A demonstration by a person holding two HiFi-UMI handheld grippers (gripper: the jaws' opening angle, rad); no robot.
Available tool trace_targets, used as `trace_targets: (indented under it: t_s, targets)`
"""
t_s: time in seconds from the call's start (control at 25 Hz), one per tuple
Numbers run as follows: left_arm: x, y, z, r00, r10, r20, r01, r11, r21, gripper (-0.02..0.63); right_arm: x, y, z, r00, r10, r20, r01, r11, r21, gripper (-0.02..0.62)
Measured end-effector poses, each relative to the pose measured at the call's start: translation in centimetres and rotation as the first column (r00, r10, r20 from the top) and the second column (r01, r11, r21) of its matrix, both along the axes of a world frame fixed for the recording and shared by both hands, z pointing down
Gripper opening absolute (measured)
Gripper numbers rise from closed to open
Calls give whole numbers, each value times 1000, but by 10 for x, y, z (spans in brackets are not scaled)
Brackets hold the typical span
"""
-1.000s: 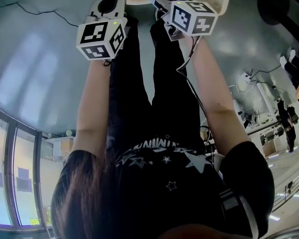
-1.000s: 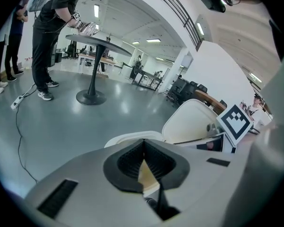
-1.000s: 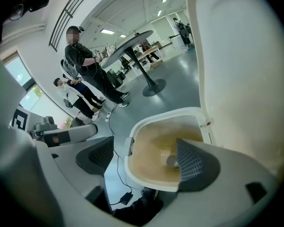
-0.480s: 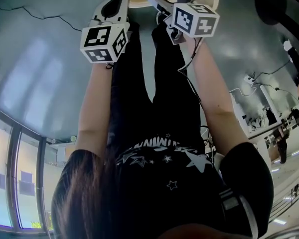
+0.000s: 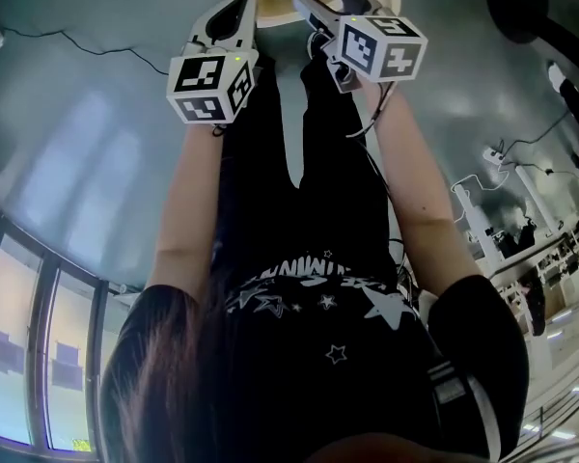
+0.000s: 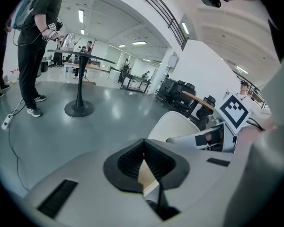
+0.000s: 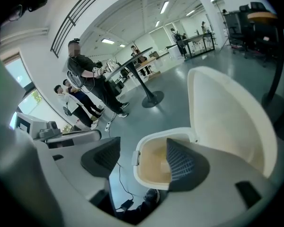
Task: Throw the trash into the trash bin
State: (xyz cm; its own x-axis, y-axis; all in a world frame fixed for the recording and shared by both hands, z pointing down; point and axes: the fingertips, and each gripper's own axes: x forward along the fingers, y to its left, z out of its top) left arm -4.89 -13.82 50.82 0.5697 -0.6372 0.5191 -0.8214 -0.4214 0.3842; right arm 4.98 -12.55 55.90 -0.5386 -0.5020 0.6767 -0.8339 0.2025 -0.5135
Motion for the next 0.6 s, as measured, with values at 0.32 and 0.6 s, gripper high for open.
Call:
trace_targets:
  t_s: [0.32,0.6]
  targets:
    - [7,-9,-10,1000,25,-1,-25,999,24,11,0,-11,-16,999,40,24,-41,998,40,263]
    - [4,-10,-25,999,31,-15,-30,999,44,11,-14,-10,-32,999,7,36,-9,999,41,213]
